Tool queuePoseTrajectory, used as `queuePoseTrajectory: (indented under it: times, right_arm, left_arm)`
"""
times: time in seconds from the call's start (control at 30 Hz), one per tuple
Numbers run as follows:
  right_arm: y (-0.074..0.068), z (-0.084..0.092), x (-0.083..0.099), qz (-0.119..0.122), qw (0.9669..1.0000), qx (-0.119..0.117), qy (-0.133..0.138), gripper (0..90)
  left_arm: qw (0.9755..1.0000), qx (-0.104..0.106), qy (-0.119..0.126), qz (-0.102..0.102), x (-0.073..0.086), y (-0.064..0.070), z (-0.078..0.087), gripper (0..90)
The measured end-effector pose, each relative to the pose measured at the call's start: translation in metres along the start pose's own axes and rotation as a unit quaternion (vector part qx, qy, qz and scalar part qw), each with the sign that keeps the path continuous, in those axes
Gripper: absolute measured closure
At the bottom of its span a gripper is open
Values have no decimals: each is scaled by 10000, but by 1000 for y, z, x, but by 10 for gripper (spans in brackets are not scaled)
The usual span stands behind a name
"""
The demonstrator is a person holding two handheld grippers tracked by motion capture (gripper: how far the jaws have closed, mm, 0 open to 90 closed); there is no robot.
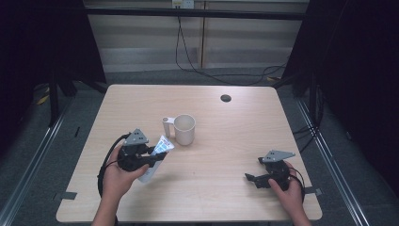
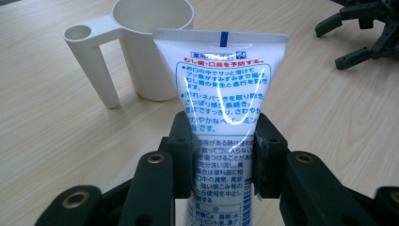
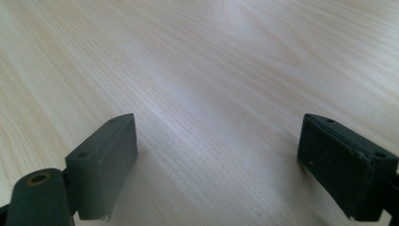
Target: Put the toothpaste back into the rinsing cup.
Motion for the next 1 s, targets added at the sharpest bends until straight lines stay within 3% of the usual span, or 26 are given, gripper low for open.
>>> queuePoseTrajectory:
  times: [0.37, 0.73, 1.0]
  right_arm:
    - [0, 0, 0, -6, 10000, 0, -3, 121]
    - [0, 0, 0, -4, 10000, 2, -3, 121]
    - [0, 0, 0, -3, 10000, 3, -2, 121]
  left_arm:
    - [9996, -123, 239, -24, -13, -3, 8, 664]
    - [9975, -188, 674, 128, -31, -7, 14, 664]
    - [9968, -217, 754, 121, -43, -9, 14, 663]
Point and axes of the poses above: each handheld gripper's, and its own axes: z roughly backward along the jaws, x roughly out of its underside, y roughly to its right, the point moved 7 cm from there along -z, roughly forward along the jaws, and after that the axes turned 3 degrees about z, right-handed, at the moved point
